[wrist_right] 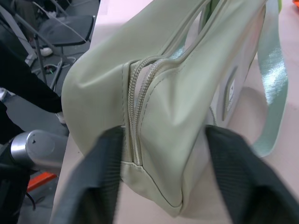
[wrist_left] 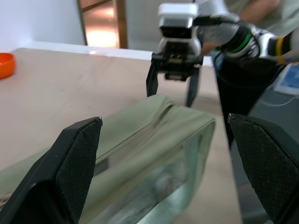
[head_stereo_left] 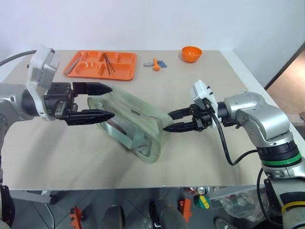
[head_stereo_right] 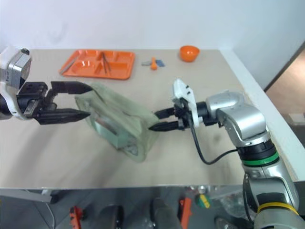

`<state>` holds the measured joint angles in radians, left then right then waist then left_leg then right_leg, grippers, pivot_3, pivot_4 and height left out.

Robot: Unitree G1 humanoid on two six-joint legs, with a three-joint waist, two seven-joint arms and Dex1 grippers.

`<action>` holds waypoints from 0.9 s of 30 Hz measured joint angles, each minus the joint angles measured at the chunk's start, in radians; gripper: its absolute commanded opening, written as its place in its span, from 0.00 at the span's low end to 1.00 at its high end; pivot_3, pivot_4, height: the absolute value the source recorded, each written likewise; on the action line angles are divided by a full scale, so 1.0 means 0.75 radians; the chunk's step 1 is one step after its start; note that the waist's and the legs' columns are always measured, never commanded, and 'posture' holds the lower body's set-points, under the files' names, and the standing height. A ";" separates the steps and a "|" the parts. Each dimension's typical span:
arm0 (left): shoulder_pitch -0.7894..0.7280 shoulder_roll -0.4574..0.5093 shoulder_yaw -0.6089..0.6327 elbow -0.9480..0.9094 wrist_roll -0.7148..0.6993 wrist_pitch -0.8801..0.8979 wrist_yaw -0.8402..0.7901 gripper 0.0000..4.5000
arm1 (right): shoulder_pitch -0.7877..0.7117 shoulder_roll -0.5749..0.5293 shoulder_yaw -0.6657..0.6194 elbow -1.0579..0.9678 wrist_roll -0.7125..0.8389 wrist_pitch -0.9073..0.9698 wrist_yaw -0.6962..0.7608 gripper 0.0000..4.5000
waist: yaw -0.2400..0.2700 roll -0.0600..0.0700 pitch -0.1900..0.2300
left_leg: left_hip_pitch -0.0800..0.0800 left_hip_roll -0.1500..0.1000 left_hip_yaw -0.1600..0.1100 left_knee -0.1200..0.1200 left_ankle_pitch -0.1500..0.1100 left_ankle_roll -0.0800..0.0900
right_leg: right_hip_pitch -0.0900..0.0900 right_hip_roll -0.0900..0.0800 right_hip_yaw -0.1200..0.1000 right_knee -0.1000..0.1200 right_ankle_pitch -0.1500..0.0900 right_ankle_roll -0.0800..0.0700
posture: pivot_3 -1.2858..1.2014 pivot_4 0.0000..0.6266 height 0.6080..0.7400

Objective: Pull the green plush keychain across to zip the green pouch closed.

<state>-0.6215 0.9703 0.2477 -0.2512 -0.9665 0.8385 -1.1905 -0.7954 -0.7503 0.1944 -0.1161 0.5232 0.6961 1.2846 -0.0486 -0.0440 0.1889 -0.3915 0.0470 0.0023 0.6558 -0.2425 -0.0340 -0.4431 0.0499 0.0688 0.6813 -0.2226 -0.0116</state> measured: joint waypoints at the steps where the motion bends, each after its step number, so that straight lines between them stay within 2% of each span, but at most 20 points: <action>1: 0.000 0.000 -0.003 -0.006 -0.004 0.002 -0.003 1.00 | 0.005 0.003 -0.001 -0.001 0.005 0.004 -0.001 0.24 | 0.000 0.000 0.000 | 0.000 0.000 0.000 0.000 0.000 0.000 | 0.000 0.000 0.000 0.000 0.000 0.000 | 0.52 0.24 1.00; 2: 0.000 0.000 -0.005 -0.007 -0.005 0.002 -0.003 1.00 | 0.005 0.004 -0.001 -0.001 0.006 0.005 -0.002 0.18 | 0.000 0.000 0.000 | 0.000 0.000 0.000 0.000 0.000 0.000 | 0.000 0.000 0.000 0.000 0.000 0.000 | 0.52 0.24 1.00; 3: -0.001 0.000 -0.009 -0.010 -0.008 0.005 -0.005 1.00 | 0.007 0.005 -0.006 -0.011 0.014 0.012 -0.005 0.05 | 0.000 0.000 0.000 | 0.000 0.000 0.000 0.000 0.000 0.000 | 0.000 0.000 0.000 0.000 0.000 0.000 | 0.52 0.24 1.00; 4: -0.001 0.000 -0.009 -0.010 -0.008 0.005 -0.005 1.00 | 0.007 0.005 -0.007 -0.011 0.015 0.012 -0.005 0.01 | 0.000 0.000 0.000 | 0.000 0.000 0.000 0.000 0.000 0.000 | 0.000 0.000 0.000 0.000 0.000 0.000 | 0.52 0.24 1.00; 15: -0.017 -0.008 -0.016 0.028 0.008 -0.004 0.011 1.00 | 0.036 -0.012 -0.020 -0.044 0.000 -0.030 0.001 0.00 | 0.000 0.000 0.000 | 0.000 0.000 0.000 0.000 0.000 0.000 | 0.000 0.000 0.000 0.000 0.000 0.000 | 0.52 0.24 1.00; 21: -0.057 -0.008 0.055 0.140 0.001 -0.004 0.057 1.00 | -0.212 -0.043 0.037 0.240 -0.167 -0.267 0.154 0.00 | -0.002 0.001 0.000 | 0.000 0.000 0.000 0.001 0.000 0.000 | 0.000 0.000 0.000 0.000 0.000 0.000 | 0.52 0.24 1.00; 27: -0.058 -0.012 0.116 0.155 -0.030 0.004 0.107 1.00 | -0.430 0.058 0.109 0.545 -0.326 -0.516 0.279 0.00 | -0.001 0.001 0.001 | 0.000 0.001 0.000 0.000 0.000 0.000 | 0.000 0.000 -0.001 0.000 -0.001 -0.002 | 0.52 0.24 1.00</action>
<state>-0.6651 0.9615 0.3345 -0.1353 -0.9890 0.8418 -1.1105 -1.1180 -0.7067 0.2759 0.2927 0.2785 0.3091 1.4935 -0.0490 -0.0434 0.1893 -0.3918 0.0474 0.0020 0.6555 -0.2426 -0.0339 -0.4434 0.0501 0.0680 0.6813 -0.2236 -0.0132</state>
